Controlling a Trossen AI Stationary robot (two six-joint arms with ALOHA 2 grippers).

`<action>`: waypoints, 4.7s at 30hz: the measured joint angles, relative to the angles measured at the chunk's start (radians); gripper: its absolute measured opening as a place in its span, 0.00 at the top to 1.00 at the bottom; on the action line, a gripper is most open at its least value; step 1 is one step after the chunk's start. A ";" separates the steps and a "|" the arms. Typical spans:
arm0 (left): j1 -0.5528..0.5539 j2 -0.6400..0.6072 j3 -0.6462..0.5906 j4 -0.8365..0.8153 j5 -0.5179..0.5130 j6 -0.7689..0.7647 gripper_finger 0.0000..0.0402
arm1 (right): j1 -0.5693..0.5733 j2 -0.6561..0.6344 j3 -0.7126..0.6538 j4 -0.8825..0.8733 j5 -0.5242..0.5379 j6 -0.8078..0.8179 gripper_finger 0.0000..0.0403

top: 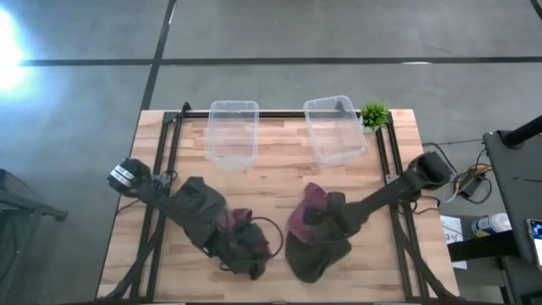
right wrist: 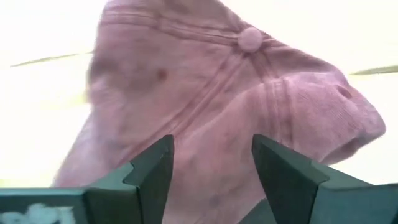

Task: Pick & Place hat
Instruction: Put the right red cap into the left transparent bin, then put the red cap into the left transparent bin

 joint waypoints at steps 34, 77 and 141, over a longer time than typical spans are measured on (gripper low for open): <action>0.199 0.230 0.004 0.451 -0.038 -0.652 0.48 | 0.031 -0.042 -0.145 0.376 -0.110 -0.123 0.47; 0.163 -0.586 -0.151 0.012 -0.981 -0.120 0.99 | 0.148 -0.123 0.253 -0.382 0.219 -0.098 0.47; -0.352 -0.407 -0.226 -0.555 -0.077 -0.422 0.56 | -0.145 0.117 0.104 0.749 -0.090 -1.105 0.47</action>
